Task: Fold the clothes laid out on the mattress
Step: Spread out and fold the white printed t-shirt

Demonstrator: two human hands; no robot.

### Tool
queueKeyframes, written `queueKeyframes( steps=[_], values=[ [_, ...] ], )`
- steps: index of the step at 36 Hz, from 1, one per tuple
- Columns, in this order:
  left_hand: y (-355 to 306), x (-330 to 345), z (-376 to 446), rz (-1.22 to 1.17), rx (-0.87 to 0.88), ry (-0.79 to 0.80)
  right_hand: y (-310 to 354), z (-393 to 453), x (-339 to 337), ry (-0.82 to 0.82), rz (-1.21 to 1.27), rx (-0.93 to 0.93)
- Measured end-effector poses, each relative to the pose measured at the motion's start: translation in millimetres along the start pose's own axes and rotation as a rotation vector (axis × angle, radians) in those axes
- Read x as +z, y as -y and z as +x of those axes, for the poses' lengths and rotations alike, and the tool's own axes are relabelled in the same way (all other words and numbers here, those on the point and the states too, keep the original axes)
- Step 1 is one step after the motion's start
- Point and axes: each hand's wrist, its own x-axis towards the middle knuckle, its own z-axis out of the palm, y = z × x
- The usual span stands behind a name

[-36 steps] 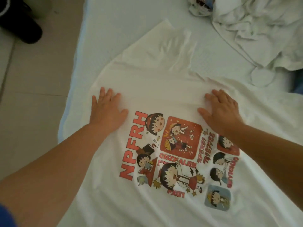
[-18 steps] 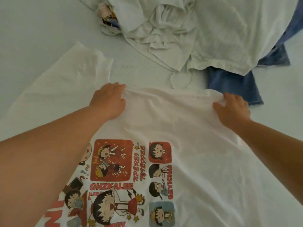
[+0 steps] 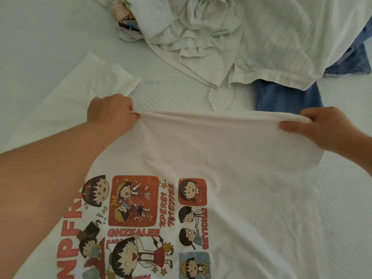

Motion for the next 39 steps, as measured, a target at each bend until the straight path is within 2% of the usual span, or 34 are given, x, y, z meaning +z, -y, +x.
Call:
queueKeyframes(
  steps=[3, 7, 9, 13, 17, 19, 23, 27, 31, 36, 39],
  values=[
    [5, -4, -2, -0.05, -0.002, -0.018, 1, 3, -13, 0.056, 0.052, 0.034],
    [16, -10, -11, -0.092, 0.011, -0.086, 6, 3, -26, 0.258, 0.091, 0.066],
    [21, -12, -18, -0.152, 0.031, -0.098, 2, -1, -29, 0.297, 0.094, 0.078],
    [27, -20, -30, -0.305, 0.003, -0.106, -9, -10, -30, 0.24, 0.104, 0.117],
    [25, -29, -34, -0.37, -0.037, -0.135, -12, -21, -34, 0.191, 0.548, 0.269],
    [23, -32, -36, -0.383, -0.062, -0.138, -9, -28, -39, 0.201, 0.675, 0.317],
    [24, -33, -38, -0.386, -0.106, -0.112, 0, -47, -42, 0.219, 0.681, 0.365],
    [22, -32, -39, -0.387, -0.131, -0.099, 8, -57, -36, 0.173, 0.68, 0.366],
    [19, -29, -41, -0.381, -0.143, -0.095, 17, -55, -30, 0.069, 0.949, 0.351],
    [15, -28, -40, -0.391, -0.145, -0.098, 13, -51, -24, 0.126, 1.137, 0.369],
    [14, -30, -41, -0.413, -0.165, -0.094, 9, -53, -29, 0.082, 1.339, 0.375]
  ],
)
